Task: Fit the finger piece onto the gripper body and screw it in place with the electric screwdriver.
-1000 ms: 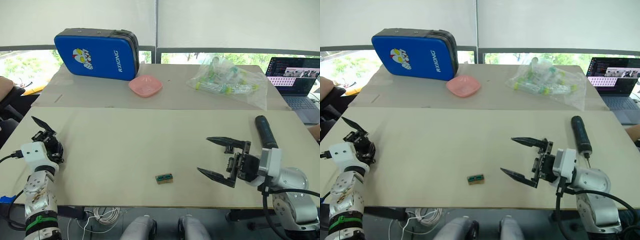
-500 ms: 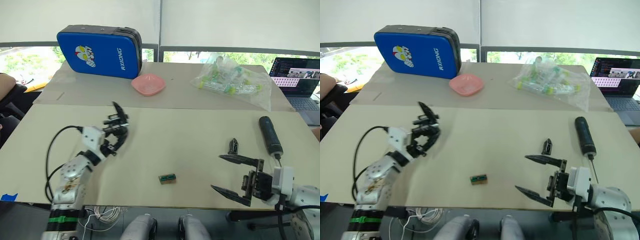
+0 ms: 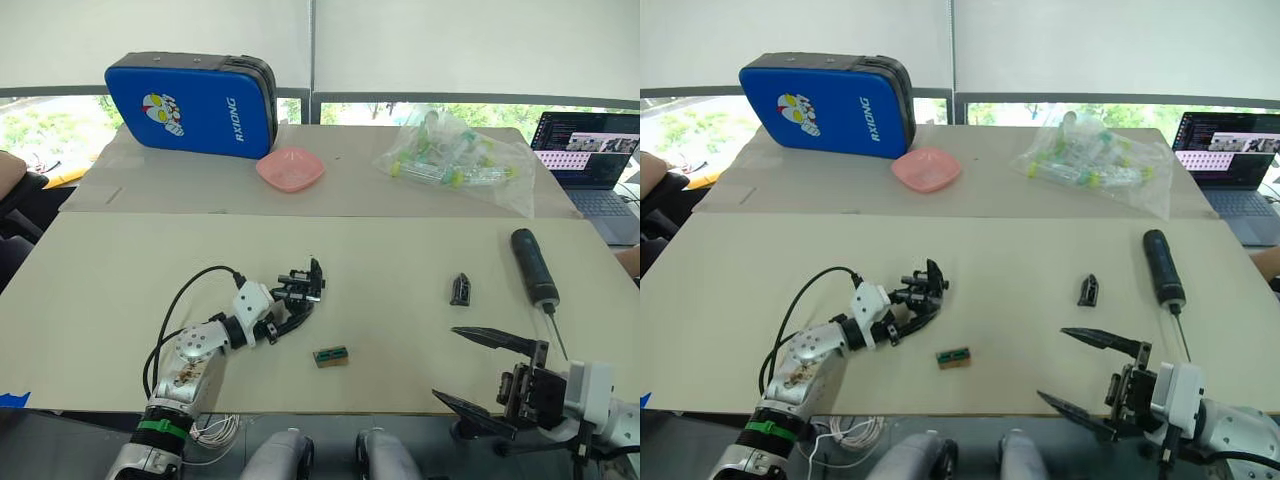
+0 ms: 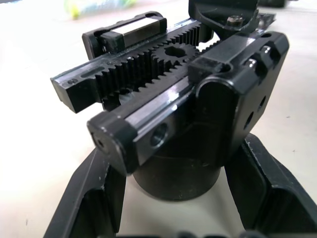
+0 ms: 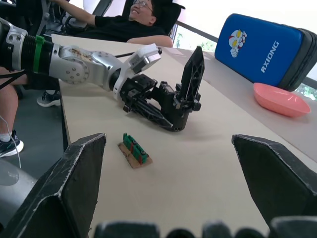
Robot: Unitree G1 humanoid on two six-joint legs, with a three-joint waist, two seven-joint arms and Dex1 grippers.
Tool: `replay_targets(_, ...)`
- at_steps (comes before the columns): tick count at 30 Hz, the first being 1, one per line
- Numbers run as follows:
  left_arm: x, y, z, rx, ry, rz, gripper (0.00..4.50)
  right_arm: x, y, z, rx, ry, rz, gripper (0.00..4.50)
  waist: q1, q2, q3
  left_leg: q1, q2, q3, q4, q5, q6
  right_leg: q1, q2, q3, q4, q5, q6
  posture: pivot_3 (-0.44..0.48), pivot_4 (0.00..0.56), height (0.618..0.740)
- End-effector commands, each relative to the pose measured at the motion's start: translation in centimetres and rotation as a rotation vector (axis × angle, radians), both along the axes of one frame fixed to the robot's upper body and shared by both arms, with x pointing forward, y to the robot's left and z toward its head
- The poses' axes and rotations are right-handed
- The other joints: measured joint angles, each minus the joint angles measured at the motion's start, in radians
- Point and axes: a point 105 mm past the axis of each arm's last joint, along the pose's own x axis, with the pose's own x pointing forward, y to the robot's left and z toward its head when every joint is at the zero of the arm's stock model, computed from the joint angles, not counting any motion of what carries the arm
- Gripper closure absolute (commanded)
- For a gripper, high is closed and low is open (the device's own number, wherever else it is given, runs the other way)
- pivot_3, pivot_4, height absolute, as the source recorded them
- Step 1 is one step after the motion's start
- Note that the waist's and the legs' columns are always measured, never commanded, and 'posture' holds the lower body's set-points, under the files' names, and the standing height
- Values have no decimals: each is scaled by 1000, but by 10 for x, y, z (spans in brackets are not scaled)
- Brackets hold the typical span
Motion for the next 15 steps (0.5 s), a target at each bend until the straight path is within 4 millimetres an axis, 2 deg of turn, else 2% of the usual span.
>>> replay_targets(1,-1,-20,9,-40,-47,-65,2194,-3,6,12,0,-69,14,0,6,0,0,0,0,0,0,0,0,0,0,0,0,0,0,0,150,740)
replay_targets(9,7,-42,8,-73,-26,-135,2194,-5,6,15,-10,-63,2,0,29,1,0,0,0,0,0,0,0,1,-1,-1,0,0,1,0,150,740)
replay_targets(15,0,-62,11,-73,-17,-191,2194,-9,-1,12,-32,-45,-23,0,30,1,0,0,-1,0,0,0,1,1,-1,-1,-1,0,1,0,150,740)
